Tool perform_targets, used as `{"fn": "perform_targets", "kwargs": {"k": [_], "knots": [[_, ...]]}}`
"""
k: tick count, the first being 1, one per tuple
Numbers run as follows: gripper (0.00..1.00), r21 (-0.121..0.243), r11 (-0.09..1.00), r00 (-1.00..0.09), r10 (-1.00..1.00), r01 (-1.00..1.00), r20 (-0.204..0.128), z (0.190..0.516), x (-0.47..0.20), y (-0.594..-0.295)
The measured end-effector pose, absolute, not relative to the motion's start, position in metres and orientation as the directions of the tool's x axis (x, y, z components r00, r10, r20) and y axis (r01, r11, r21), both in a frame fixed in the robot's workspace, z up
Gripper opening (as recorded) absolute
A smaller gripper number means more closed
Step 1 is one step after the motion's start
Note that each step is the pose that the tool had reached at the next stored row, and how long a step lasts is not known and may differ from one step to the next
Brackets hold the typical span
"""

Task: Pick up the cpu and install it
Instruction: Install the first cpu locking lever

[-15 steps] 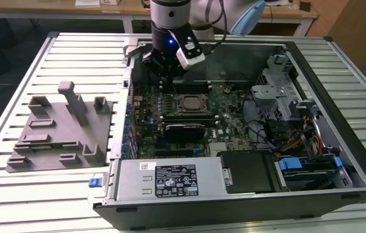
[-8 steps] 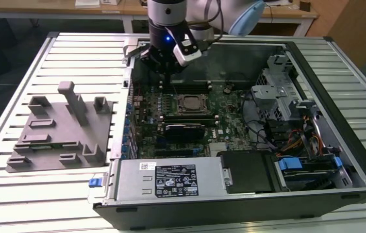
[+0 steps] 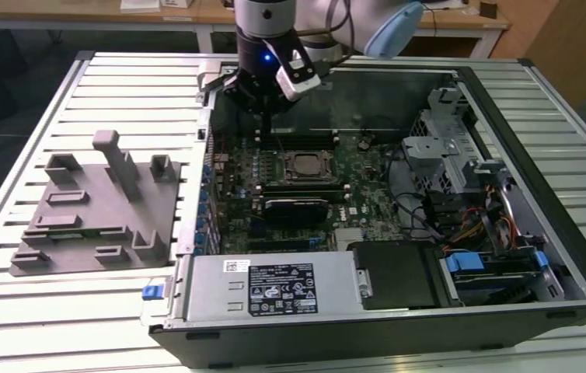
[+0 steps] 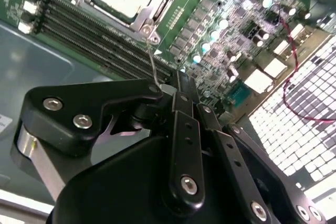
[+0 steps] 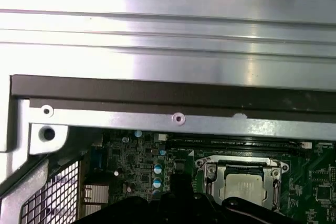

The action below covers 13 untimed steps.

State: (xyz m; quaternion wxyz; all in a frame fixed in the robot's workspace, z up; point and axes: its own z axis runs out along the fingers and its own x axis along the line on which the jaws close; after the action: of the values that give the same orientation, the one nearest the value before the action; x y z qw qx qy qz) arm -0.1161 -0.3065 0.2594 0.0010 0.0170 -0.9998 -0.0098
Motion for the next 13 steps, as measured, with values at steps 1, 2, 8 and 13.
{"fn": "perform_targets", "kwargs": {"k": [1, 2, 8, 13], "knots": [[0.11, 0.02, 0.999, -0.999, -0.038, -0.038, 0.001, 0.259, -0.116, -0.306], [0.11, 0.02, 0.999, -0.999, -0.041, -0.041, 0.002, 0.259, -0.116, -0.305], [0.11, 0.02, 0.999, -0.999, -0.051, -0.051, 0.002, 0.259, -0.108, -0.304], [0.11, 0.02, 0.998, -0.998, -0.057, -0.057, 0.002, 0.259, -0.091, -0.304]]}}
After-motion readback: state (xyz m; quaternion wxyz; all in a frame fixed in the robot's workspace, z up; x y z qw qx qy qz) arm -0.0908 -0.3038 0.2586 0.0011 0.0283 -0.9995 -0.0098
